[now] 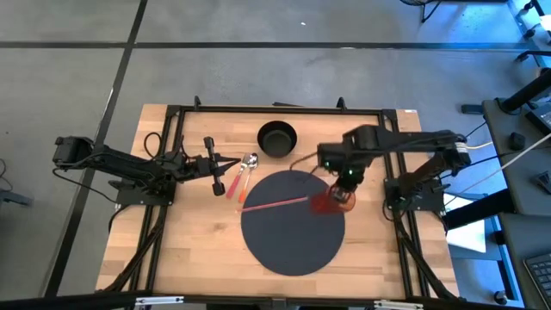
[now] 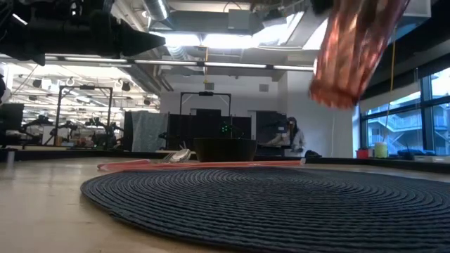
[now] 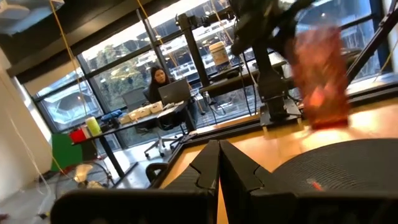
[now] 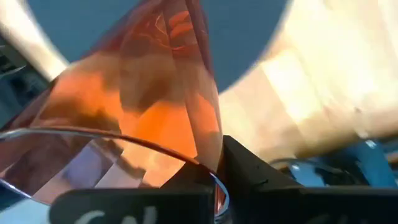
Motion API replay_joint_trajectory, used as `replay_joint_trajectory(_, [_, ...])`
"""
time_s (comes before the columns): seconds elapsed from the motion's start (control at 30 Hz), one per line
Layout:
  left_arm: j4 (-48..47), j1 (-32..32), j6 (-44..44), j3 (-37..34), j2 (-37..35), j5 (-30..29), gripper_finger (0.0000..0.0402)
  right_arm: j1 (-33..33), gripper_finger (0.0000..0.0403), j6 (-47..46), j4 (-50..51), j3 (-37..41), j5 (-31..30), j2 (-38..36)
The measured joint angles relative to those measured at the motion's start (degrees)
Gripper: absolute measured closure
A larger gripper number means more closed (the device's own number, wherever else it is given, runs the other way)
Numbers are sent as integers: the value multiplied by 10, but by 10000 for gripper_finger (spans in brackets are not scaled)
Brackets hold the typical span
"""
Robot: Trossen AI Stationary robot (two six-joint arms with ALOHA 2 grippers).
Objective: Pick & Place Utensil
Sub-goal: Adjust the brown glass on the gray mat
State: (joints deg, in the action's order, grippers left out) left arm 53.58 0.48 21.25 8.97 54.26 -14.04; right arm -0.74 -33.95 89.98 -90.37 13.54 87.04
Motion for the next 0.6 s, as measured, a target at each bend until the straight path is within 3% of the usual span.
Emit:
replay_joint_trajectory(0.27, [0, 0, -40, 0, 0, 0, 398, 74, 386, 35, 0, 85, 19, 2])
replay_joint_trajectory(0.6, [0, 0, -57, 1, 0, 2, 398, 109, 386, 45, 1, 115, 25, 7])
